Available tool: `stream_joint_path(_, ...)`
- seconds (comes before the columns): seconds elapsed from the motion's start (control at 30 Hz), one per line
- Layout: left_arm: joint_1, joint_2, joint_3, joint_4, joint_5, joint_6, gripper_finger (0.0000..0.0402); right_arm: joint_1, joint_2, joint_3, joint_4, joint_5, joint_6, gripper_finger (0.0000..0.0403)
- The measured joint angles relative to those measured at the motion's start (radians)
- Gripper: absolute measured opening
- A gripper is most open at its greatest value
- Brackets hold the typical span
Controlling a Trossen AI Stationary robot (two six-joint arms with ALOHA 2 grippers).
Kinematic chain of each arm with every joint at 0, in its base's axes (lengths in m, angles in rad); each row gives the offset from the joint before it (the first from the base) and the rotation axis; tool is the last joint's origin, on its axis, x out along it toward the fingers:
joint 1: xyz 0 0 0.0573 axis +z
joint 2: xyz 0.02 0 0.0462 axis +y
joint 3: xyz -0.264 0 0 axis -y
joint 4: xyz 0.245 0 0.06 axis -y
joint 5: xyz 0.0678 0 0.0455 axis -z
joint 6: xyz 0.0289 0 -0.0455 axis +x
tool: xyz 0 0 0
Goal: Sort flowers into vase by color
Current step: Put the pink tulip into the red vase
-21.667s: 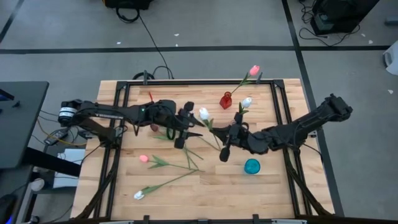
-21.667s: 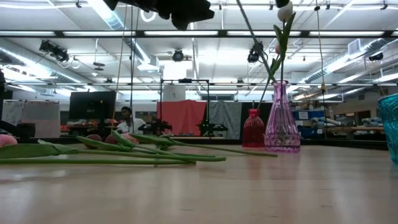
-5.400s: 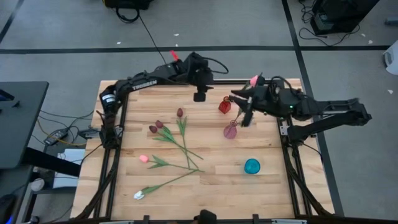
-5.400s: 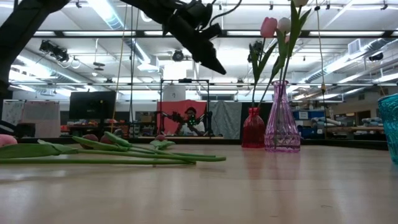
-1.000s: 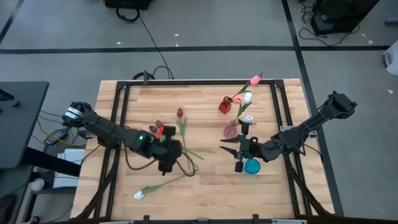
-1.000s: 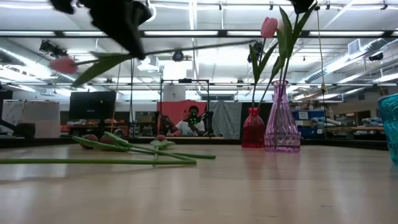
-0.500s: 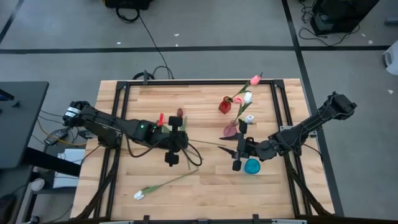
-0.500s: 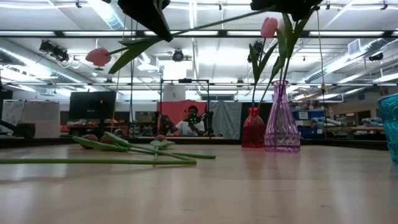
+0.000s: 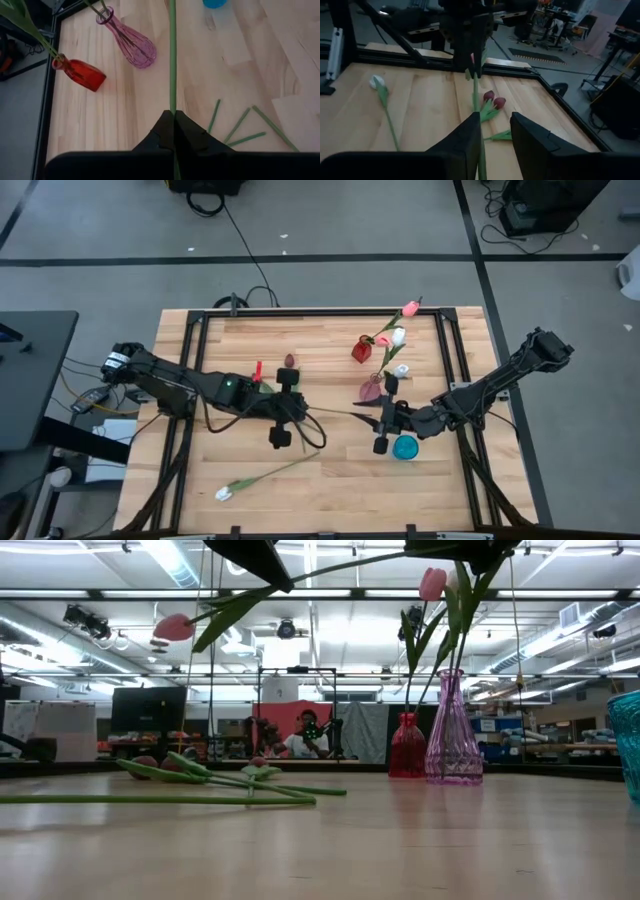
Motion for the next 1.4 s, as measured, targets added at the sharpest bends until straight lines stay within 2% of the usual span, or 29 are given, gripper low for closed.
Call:
stream_joint_path(0.3,0.001,0.000,0.000,-0.005,-0.009,0.022,0.0004,-0.008,0.000,0.000,0.006,-0.097,0.065,0.0121)
stream_joint_path(0.57,0.001,0.000,0.000,-0.006,-0.012,0.023,0.0005,-0.010,0.000,0.000,0.002,-0.087,0.043,0.0112)
stream_joint_path(0.77,0.001,0.000,0.000,0.007,-0.016,0.027,0.0005,-0.010,0.000,0.000,-0.027,-0.085,0.041,0.0073)
stream_joint_path(0.93,0.001,0.000,0.000,0.007,-0.017,0.028,0.0005,-0.010,0.000,0.000,-0.029,-0.078,0.040,0.0014)
stream_joint_path(1.1,0.001,0.000,0.000,0.002,0.005,0.027,0.0007,-0.010,0.000,0.000,-0.032,-0.071,0.034,0.0009)
stream_joint_path(1.23,0.000,0.000,0.000,0.002,0.005,0.026,0.0032,-0.010,0.000,0.000,-0.033,-0.071,0.042,0.0006)
stream_joint_path(1.4,0.000,-0.006,0.036,0.002,-0.030,0.026,0.0110,-0.017,0.000,0.000,-0.051,-0.069,0.076,0.0004)
